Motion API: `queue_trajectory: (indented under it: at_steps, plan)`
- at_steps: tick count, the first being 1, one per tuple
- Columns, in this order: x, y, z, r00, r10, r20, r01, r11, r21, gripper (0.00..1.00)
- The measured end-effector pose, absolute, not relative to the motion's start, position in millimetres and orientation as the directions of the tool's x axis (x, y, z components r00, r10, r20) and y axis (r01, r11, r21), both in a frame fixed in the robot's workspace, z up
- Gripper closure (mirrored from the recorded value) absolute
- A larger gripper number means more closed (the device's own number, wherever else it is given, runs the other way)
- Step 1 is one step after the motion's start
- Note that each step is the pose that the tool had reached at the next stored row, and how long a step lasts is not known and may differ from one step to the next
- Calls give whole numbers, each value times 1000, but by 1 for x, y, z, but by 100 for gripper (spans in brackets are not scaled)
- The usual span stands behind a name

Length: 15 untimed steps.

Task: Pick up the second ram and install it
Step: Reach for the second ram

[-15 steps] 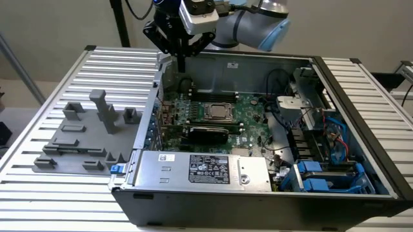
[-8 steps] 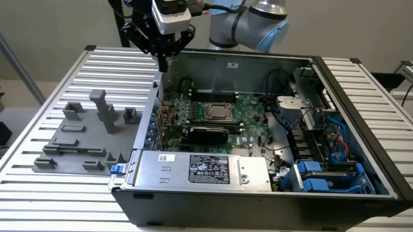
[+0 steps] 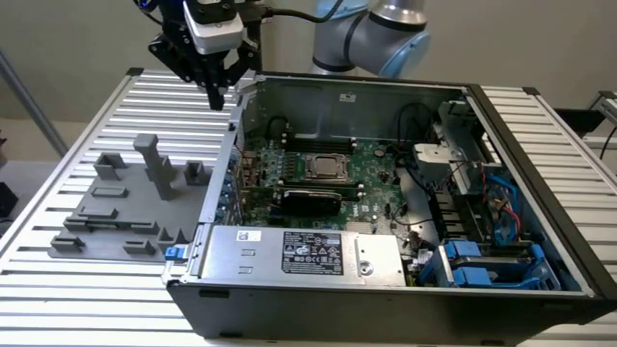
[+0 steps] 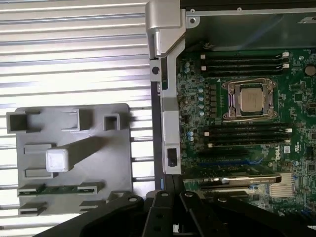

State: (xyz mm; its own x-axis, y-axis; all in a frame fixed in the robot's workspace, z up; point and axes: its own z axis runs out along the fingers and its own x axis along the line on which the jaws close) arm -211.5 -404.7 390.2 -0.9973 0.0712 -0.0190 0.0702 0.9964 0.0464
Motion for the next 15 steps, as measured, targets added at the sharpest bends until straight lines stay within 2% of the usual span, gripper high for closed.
queue_trajectory:
  at_steps: [15]
  plan:
    - [-278,-415,385,-997,71,-20,70,997,36,89]
